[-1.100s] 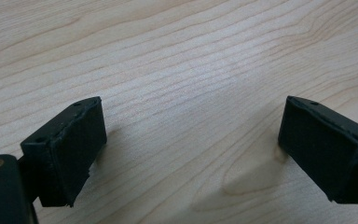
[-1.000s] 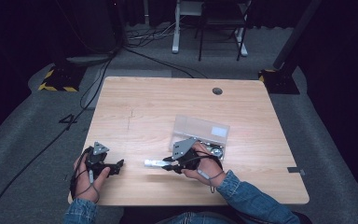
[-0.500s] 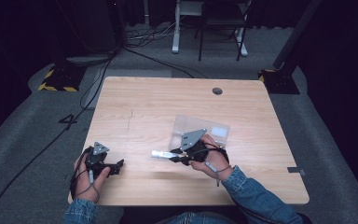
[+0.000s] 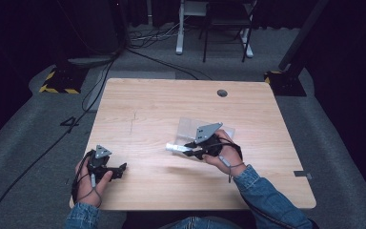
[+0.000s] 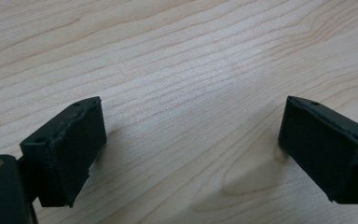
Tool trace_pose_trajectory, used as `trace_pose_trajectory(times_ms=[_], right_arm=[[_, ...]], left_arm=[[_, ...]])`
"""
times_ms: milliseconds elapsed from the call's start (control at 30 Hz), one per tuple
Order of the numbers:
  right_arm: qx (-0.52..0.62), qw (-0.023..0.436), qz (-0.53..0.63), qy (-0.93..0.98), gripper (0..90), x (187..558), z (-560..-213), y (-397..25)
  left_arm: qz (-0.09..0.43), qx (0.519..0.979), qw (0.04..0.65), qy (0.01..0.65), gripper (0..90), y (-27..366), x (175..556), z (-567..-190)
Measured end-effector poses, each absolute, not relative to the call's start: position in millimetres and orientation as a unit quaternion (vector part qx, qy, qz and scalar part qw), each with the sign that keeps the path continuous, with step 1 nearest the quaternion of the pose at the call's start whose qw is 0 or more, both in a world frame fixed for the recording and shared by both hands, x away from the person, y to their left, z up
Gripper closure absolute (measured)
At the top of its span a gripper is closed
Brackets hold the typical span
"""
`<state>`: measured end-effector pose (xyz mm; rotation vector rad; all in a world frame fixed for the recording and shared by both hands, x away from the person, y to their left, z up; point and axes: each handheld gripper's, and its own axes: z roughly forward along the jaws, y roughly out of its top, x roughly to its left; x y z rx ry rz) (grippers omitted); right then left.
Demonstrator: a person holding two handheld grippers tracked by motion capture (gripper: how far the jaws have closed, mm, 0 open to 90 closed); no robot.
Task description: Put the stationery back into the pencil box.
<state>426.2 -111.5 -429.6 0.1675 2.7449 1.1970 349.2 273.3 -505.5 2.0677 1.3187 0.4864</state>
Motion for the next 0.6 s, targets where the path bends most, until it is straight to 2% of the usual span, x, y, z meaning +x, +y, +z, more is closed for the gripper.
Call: trace_pose_trajectory(times_ms=[600], right_arm=[[0.081,0.081,0.37,0.922,71.6,446.8,-431.3,-146.5]], left_arm=[[0.184,0.785,0.315,0.5,7.7,273.4,349.2,-505.4]])
